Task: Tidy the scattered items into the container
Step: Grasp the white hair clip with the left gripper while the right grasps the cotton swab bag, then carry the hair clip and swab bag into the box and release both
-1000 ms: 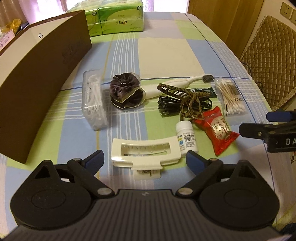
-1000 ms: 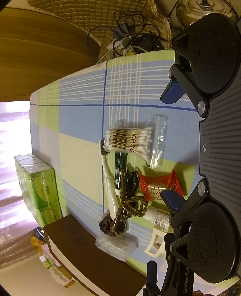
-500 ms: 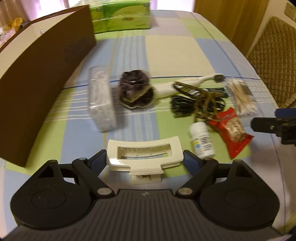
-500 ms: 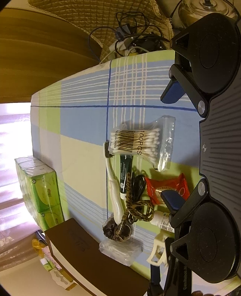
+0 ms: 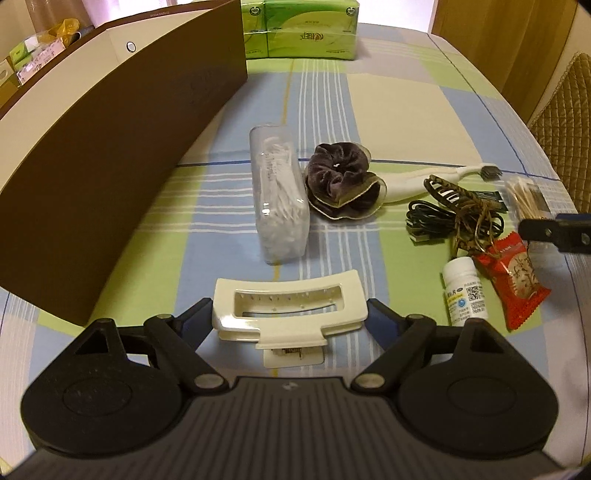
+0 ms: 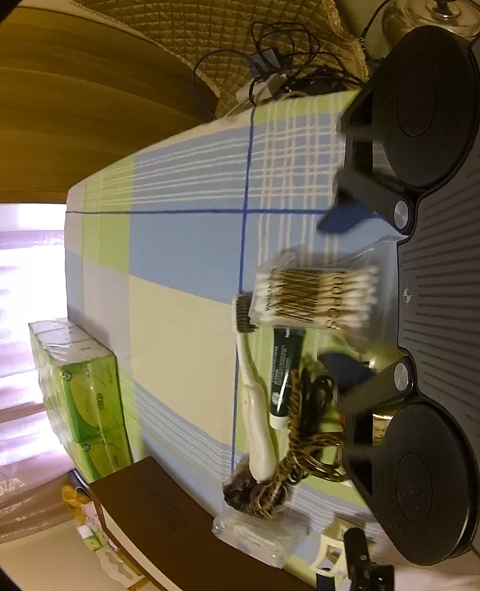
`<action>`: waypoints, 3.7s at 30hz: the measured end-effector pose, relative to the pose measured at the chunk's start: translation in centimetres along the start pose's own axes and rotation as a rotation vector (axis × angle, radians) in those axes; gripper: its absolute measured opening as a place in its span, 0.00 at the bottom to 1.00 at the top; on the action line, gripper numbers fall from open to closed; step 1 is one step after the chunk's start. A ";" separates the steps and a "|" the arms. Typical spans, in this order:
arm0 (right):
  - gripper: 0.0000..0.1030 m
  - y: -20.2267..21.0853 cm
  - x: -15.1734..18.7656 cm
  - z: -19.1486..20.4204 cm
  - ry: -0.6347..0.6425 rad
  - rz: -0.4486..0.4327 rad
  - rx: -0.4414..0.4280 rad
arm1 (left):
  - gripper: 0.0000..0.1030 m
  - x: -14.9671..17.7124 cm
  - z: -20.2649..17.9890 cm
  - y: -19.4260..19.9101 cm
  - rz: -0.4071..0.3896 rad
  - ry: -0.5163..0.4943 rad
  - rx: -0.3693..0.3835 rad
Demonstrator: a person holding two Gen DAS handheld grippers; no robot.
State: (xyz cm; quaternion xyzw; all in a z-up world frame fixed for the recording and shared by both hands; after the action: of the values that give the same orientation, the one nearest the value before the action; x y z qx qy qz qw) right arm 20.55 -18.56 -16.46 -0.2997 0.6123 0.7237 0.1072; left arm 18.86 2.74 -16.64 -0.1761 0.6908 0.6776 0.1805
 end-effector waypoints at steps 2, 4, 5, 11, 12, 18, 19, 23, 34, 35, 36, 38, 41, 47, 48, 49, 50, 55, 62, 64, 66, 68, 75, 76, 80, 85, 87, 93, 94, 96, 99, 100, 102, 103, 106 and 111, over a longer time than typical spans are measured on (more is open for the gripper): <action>0.64 -0.3 -0.3 0.0 0.004 -0.007 0.008 | 0.83 0.0 0.0 -0.2 0.001 -0.005 -0.004; 0.61 -0.5 -0.4 0.0 0.025 -0.008 0.023 | 0.83 -0.1 0.0 -0.4 0.005 -0.008 -0.003; 0.54 -0.5 -0.4 0.1 0.046 -0.008 0.035 | 0.83 -0.1 0.0 -0.5 0.006 -0.008 -0.002; 0.34 -0.1 0.3 0.2 0.122 -0.004 0.066 | 0.83 -0.2 -0.1 -1.3 0.006 -0.014 0.000; 0.34 0.0 0.5 0.2 0.123 -0.002 0.066 | 0.83 -0.2 -0.1 -1.2 0.003 -0.018 0.001; 0.33 1.1 1.8 0.2 0.116 0.019 0.050 | 0.82 0.3 -0.4 -0.9 0.003 -0.041 0.014; 0.33 1.3 2.0 0.2 0.112 0.023 0.047 | 0.82 0.4 -0.4 -0.7 0.004 -0.045 0.014; 0.32 2.0 2.8 0.0 0.088 0.051 0.037 | 0.82 0.7 -0.8 0.3 0.001 -0.058 0.019; 0.31 7.1 3.2 2.4 0.073 -0.015 -0.051 | 0.82 0.9 -1.4 5.6 -0.069 -0.062 0.041; 0.31 7.6 3.1 3.1 0.078 -0.021 -0.072 | 0.82 0.9 -1.4 6.3 -0.077 -0.060 0.044; 0.31 8.0 3.0 3.8 0.087 -0.024 -0.095 | 0.82 1.0 -1.4 6.9 -0.086 -0.059 0.046; 0.31 8.7 2.9 5.5 0.109 -0.027 -0.136 | 0.82 1.1 -1.3 8.1 -0.102 -0.054 0.050; 0.31 9.3 3.1 8.0 0.139 -0.025 -0.181 | 0.82 1.6 -0.8 9.4 -0.110 -0.049 0.065; 0.31 10.0 4.1 12.1 0.139 -0.010 -0.217 | 0.82 1.6 0.4 10.8 -0.116 -0.101 0.105; 0.31 10.0 4.1 12.7 0.135 -0.007 -0.216 | 0.82 1.4 0.7 11.1 -0.122 -0.110 0.117; 0.31 10.0 4.0 13.3 0.130 -0.006 -0.213 | 0.82 1.2 1.2 11.4 -0.129 -0.121 0.130; 0.31 10.0 3.8 13.9 0.124 -0.007 -0.209 | 0.82 0.9 1.6 11.8 -0.136 -0.133 0.141; 0.31 10.2 2.0 18.1 0.105 -0.027 -0.207 | 0.82 -1.1 4.5 13.9 -0.177 -0.187 0.195; 0.31 9.5 -2.1 24.8 0.099 -0.081 -0.232 | 0.82 -5.0 10.5 15.6 -0.232 -0.222 0.211; 0.31 9.2 -3.7 26.8 0.098 -0.105 -0.244 | 0.82 -6.3 12.6 15.6 -0.243 -0.227 0.201; 0.31 8.9 -5.4 28.9 0.102 -0.133 -0.252 | 0.82 -7.8 14.7 15.3 -0.253 -0.239 0.182; 0.31 8.5 -7.2 31.1 0.106 -0.159 -0.259 | 0.82 -9.2 16.8 14.9 -0.256 -0.251 0.161; 0.31 5.2 -11.6 37.4 0.139 -0.164 -0.252 | 0.82 -13.7 21.9 11.7 -0.223 -0.356 0.176; 0.31 4.6 -11.9 38.0 0.147 -0.157 -0.244 | 0.83 -14.0 22.3 11.0 -0.206 -0.388 0.191; 0.31 1.8 -12.8 40.1 0.191 -0.120 -0.221 | 0.82 -15.0 24.1 8.3 -0.144 -0.527 0.226; 0.31 -1.5 -12.4 41.4 0.281 -0.056 -0.228 | 0.82 -14.2 24.6 5.1 -0.058 -0.681 0.293; 0.31 -3.0 -12.1 41.8 0.327 -0.020 -0.223 | 0.82 -13.3 24.6 3.8 -0.020 -0.738 0.317; 0.31 -6.2 -11.7 42.5 0.448 0.061 -0.220 | 0.82 -11.6 24.3 0.4 0.072 -0.897 0.353; 0.31 -6.7 -11.9 42.5 0.464 0.065 -0.213 | 0.83 -11.6 24.3 0.1 0.081 -0.901 0.373; 0.31 -7.6 -11.9 42.5 0.484 0.086 -0.208 | 0.83 -11.6 24.3 -0.6 0.113 -0.901 0.412; 0.31 -8.5 -11.8 42.3 0.500 0.108 -0.227 | 0.84 -11.8 24.2 -1.3 0.151 -0.882 0.451; 0.31 -8.5 -11.8 42.2 0.500 0.104 -0.233 | 0.83 -12.1 24.1 -1.5 0.155 -0.877 0.452; 0.31 -8.6 -11.9 42.0 0.507 0.106 -0.237 | 0.85 -12.3 24.2 -1.7 0.160 -0.878 0.446; 0.33 -8.6 -12.0 41.9 0.513 0.102 -0.238 | 0.88 -12.4 24.3 -1.9 0.164 -0.876 0.442; 0.90 -8.0 -12.2 41.9 0.535 0.051 -0.213 | 0.92 -12.4 24.5 -2.2 0.194 -0.885 0.444; 0.90 -7.1 -12.6 41.6 0.567 0.029 -0.229 | 0.94 -12.9 24.5 -2.0 0.188 -0.885 0.446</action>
State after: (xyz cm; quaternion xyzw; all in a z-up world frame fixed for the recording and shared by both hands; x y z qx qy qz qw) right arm 21.72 25.22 -12.28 -0.4912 0.5364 0.6771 -0.1126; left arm 31.37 27.22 -12.43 0.2341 0.6890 0.5364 0.4275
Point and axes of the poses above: each gripper's, at about its wrist camera, not at the fingertips, and y roughly against the way its jaws point, z to its left, x to its underside, the point moved 9 cm from there along -y, roughly the way its jaws point, and after that the axes turned 6 degrees about y, right-handed, at the moved point
